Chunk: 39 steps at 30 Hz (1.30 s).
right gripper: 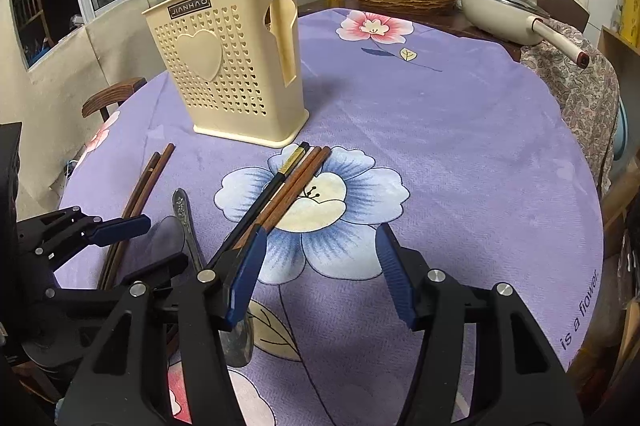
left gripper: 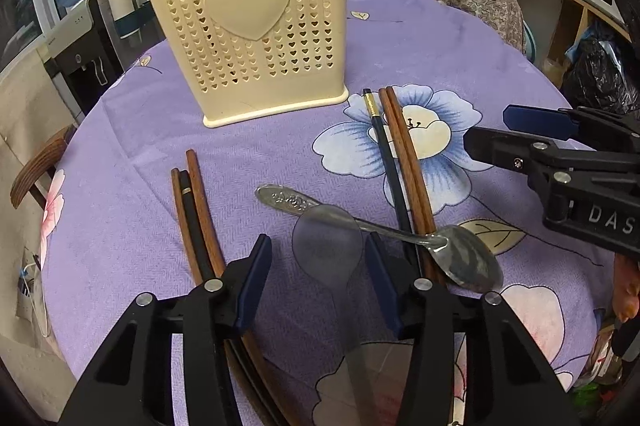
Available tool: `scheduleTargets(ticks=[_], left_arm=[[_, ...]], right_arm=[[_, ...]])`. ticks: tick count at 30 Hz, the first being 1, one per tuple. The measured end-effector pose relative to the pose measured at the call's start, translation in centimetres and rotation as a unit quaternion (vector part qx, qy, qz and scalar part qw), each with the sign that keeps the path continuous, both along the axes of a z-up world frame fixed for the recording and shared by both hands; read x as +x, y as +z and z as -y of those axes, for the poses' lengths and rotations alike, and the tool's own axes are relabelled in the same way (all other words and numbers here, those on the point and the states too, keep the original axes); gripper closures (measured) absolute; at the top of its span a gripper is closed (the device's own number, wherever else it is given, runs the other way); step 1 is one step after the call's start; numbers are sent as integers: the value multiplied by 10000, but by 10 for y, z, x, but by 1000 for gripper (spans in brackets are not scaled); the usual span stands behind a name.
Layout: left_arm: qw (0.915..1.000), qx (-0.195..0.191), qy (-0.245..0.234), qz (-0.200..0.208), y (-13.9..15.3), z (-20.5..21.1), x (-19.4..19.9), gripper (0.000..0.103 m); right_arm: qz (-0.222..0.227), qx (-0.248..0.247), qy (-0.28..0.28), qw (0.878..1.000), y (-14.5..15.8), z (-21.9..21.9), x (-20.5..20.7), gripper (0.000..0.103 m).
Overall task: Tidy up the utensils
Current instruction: 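Move both tools back down to the remaining utensils on the table, then grasp a silver spoon with the left tool while the right tool grasps a wooden chopstick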
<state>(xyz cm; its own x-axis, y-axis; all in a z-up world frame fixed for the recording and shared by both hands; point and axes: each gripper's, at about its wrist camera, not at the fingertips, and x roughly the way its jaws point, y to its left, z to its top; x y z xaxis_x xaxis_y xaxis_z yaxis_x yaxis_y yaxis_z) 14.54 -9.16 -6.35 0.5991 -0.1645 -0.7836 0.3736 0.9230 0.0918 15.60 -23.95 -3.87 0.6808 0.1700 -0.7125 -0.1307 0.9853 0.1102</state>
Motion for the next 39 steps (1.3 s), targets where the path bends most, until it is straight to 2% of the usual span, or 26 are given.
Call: scheduleTargets(ticks=[3,5,10,16,21,25,28,30,37,39], left_arm=[[10000,-34,12,-27,0,1,3,61],[9999,-83,5,-60,1,2,4,67],[9998,-179,37,-25,3,0,3,67],[9985,-488,154,194,21,-12,-1,67],[9969,-648,280,338,33,-23,-3,67],[9965,-689,327,334,33,-32,-4,67],[9959,-772,385,288,32,-38,-4,67],[9957,-782,395,311,32,-41,-4,67],[9951,-858,352,338,35,-42,-1,67],[9950,-866,343,365,36,-40,-2,67]], right_arm=[[-12,15,17,10000,0,-1,1,46],[-18,10,25,10000,0,-2,1,46],[-95,34,35,9999,-2,-5,6,50],[-333,61,24,9994,-9,-14,23,53],[-577,-86,-57,9983,-21,-29,46,61],[-678,81,-63,9976,-22,-30,56,61],[-693,-170,-134,9974,-21,-24,58,68],[-754,-32,-293,9967,-23,-12,60,74],[-817,83,-387,9959,-23,-13,68,76],[-844,154,-461,9952,-23,-14,75,84]])
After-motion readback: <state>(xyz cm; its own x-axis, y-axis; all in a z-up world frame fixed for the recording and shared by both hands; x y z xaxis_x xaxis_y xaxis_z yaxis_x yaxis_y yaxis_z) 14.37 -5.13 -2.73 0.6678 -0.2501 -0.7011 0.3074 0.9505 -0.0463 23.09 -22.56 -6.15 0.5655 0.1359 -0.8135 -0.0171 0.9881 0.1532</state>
